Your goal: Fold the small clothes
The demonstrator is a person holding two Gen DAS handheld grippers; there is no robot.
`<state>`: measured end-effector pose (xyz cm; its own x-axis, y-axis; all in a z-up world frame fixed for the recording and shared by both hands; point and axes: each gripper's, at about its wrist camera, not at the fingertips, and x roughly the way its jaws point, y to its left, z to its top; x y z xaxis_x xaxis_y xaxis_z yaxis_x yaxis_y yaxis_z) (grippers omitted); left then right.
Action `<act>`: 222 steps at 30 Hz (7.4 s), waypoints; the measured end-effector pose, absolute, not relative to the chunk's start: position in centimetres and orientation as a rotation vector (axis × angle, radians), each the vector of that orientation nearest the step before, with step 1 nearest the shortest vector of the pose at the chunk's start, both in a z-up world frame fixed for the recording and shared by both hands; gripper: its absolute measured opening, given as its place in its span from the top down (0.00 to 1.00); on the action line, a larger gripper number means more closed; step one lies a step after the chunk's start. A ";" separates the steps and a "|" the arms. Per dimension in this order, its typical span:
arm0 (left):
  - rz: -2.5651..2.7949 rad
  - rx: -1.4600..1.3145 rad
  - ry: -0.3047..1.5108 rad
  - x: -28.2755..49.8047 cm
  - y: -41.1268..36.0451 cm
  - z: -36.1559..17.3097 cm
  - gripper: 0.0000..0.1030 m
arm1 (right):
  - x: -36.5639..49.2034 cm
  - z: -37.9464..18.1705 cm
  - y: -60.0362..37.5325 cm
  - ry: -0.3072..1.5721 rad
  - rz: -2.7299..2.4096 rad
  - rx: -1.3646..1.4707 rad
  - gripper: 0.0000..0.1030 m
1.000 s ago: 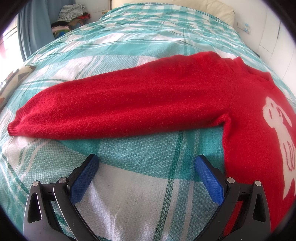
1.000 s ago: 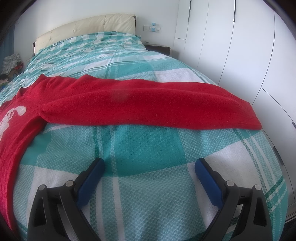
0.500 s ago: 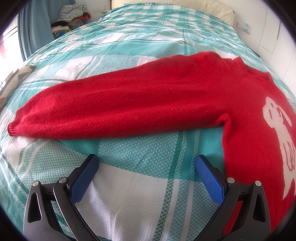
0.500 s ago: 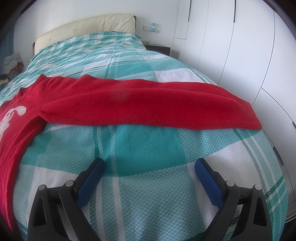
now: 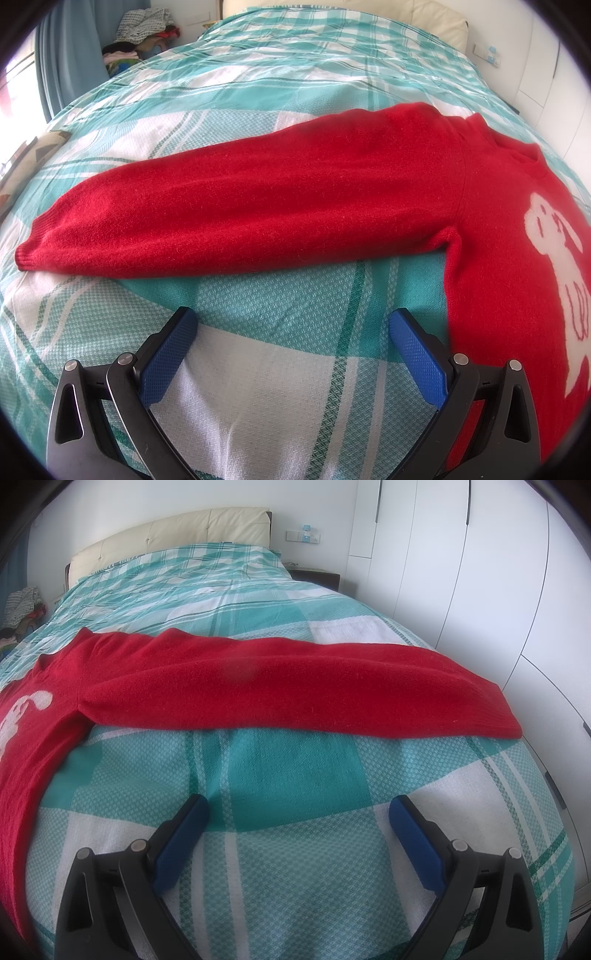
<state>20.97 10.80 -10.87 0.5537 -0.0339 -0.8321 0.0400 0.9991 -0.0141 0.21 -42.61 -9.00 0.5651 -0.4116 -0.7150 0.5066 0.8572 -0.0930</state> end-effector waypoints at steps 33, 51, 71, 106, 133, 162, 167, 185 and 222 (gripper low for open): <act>-0.042 0.008 0.984 21.1 10.8 -10.8 0.00 | 0.4 -9.0 -42.6 0.807 -0.543 0.126 0.05; -0.042 0.008 0.984 21.1 10.8 -10.8 0.00 | 0.4 -9.0 -42.6 0.808 -0.543 0.126 0.05; -0.042 0.005 0.984 21.1 10.8 -10.8 0.00 | -2.6 -5.4 -46.3 0.716 -0.424 0.368 0.07; -0.039 0.005 0.979 20.8 11.1 -10.9 0.00 | -11.8 -10.7 -62.4 0.522 -0.375 1.346 0.80; -0.013 0.035 0.996 21.2 10.4 -10.9 0.00 | 1.4 8.3 -48.4 0.536 -0.339 0.558 0.97; -0.018 0.029 0.984 21.0 10.5 -11.1 0.00 | 12.7 -7.5 -36.4 1.047 0.010 0.569 0.39; -0.013 0.038 0.984 21.0 10.4 -11.0 0.00 | 4.9 -5.8 -39.7 0.890 -0.132 0.457 0.34; -0.010 0.039 0.954 20.6 10.5 -11.0 0.00 | 2.3 -9.9 -38.1 0.876 -0.326 0.166 0.08; 0.117 -0.572 1.081 24.9 37.0 -8.6 0.04 | 2.3 -10.4 -37.7 0.867 -0.331 0.143 0.03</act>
<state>24.86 37.00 -8.58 0.4798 -0.1825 -0.8582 -0.3621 0.8497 -0.3832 2.28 -37.75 -10.39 0.6004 -0.2272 -0.7668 0.3422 0.9396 -0.0105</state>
